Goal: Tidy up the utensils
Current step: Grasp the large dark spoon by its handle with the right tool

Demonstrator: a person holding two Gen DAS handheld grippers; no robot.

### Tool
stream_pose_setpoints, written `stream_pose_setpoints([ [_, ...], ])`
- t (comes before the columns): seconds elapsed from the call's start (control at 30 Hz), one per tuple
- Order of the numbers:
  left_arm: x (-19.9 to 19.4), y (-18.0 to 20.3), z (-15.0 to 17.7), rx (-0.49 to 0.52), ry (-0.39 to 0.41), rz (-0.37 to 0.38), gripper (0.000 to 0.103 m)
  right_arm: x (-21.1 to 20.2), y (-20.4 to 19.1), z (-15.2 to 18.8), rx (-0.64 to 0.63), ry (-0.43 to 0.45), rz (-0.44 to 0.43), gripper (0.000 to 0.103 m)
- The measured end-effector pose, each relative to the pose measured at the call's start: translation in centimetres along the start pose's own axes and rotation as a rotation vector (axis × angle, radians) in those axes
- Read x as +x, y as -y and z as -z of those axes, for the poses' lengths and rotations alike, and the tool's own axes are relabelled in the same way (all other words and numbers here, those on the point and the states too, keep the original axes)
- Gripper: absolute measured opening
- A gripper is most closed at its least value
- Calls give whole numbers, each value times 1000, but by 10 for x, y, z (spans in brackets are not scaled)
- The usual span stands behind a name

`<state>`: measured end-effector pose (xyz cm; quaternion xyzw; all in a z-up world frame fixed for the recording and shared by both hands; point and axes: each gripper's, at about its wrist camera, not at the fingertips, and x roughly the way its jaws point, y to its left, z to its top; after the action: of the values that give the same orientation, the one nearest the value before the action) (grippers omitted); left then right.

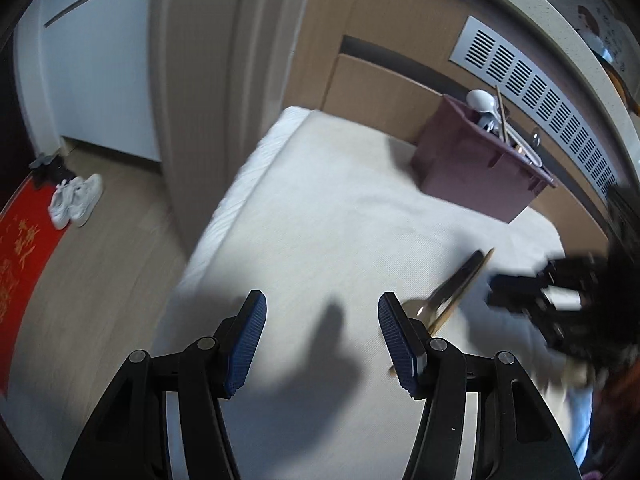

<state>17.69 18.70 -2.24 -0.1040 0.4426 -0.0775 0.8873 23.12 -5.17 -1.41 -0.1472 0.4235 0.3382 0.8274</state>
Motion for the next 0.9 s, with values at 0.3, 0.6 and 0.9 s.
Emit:
stream_pose_setpoints([
  [0.3, -9, -12, 4, -9, 1, 45, 59, 33, -4, -30, -314, -95, 0, 15],
  [0.6, 5, 1, -2, 0, -15, 49, 59, 32, 22, -31, -106, -143, -134, 20],
  [0.9, 6, 5, 0, 14, -21, 35, 59, 23, -17, -7, -170, -173, -193, 20],
])
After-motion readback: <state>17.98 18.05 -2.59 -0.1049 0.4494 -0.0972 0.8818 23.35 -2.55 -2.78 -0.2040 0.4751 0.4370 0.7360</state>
